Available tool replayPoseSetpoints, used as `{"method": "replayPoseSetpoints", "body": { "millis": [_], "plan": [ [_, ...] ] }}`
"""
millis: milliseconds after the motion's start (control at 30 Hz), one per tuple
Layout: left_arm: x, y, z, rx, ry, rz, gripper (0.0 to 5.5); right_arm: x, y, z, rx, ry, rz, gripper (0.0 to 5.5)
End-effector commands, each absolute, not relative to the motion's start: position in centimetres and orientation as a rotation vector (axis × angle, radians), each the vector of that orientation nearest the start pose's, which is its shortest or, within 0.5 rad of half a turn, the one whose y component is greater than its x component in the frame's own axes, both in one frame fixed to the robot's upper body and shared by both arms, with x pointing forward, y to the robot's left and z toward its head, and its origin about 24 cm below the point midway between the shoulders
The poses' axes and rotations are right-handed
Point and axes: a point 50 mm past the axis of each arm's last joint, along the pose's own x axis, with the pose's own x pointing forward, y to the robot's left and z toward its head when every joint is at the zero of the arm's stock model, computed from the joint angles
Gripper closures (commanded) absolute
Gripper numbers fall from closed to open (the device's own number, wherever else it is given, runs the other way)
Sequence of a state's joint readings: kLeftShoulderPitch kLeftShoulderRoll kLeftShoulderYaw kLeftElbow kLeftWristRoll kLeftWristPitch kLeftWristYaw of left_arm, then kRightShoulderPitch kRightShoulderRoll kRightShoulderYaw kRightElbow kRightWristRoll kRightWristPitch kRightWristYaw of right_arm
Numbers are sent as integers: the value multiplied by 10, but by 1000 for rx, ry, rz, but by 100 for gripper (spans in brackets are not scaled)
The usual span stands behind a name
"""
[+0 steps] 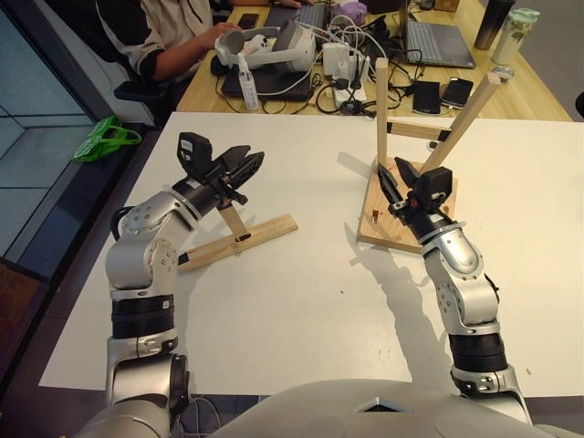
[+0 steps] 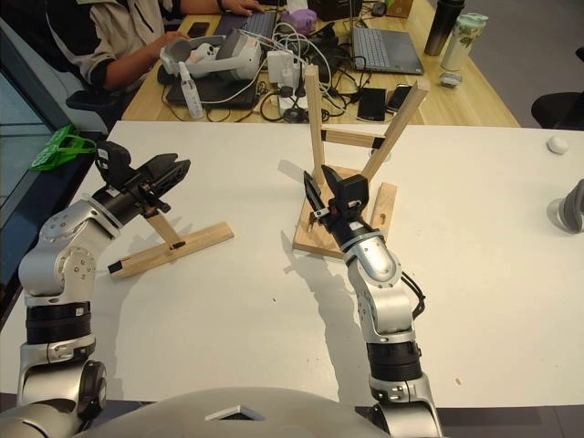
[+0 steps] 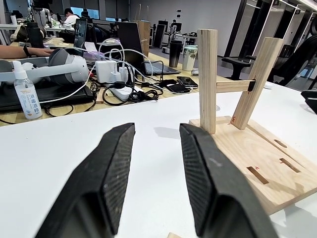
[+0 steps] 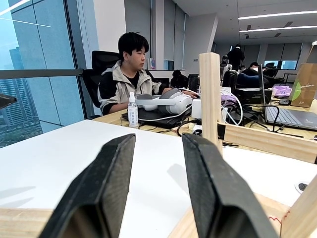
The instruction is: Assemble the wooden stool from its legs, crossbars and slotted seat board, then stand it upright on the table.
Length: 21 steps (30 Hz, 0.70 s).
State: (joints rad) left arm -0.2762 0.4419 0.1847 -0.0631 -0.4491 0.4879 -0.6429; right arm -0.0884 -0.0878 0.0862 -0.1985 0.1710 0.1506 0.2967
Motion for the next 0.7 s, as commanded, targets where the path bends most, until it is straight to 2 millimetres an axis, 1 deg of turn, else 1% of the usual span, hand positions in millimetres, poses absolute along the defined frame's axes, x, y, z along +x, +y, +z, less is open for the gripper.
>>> {"method": "replayPoseSetpoints", "body": {
  "millis": [33, 67, 233, 300, 367, 400, 467, 567, 633, 700],
  "plan": [
    [288, 215, 112, -55, 139, -582, 383, 265, -119, 99, 51, -145, 446, 375],
    [289, 216, 120, -43, 114, -585, 383, 266, -119, 99, 51, -146, 445, 375],
    [293, 212, 213, 31, -146, -634, 383, 267, -120, 102, 57, -157, 437, 375],
    [290, 217, 255, 62, -264, -624, 383, 268, -121, 102, 61, -162, 434, 375],
    [285, 220, 284, 92, -341, -625, 383, 268, -121, 103, 63, -164, 429, 375],
    [282, 220, 292, 108, -357, -630, 383, 269, -122, 103, 64, -165, 428, 375],
    [280, 220, 300, 117, -369, -639, 383, 269, -122, 103, 65, -165, 427, 375],
    [280, 218, 298, 104, -362, -644, 383, 269, -122, 103, 65, -164, 429, 375],
    [283, 218, 276, 63, -300, -644, 383, 269, -122, 104, 63, -162, 433, 375],
    [286, 217, 219, -60, -93, -690, 383, 268, -124, 104, 58, -157, 438, 375]
  ]
}}
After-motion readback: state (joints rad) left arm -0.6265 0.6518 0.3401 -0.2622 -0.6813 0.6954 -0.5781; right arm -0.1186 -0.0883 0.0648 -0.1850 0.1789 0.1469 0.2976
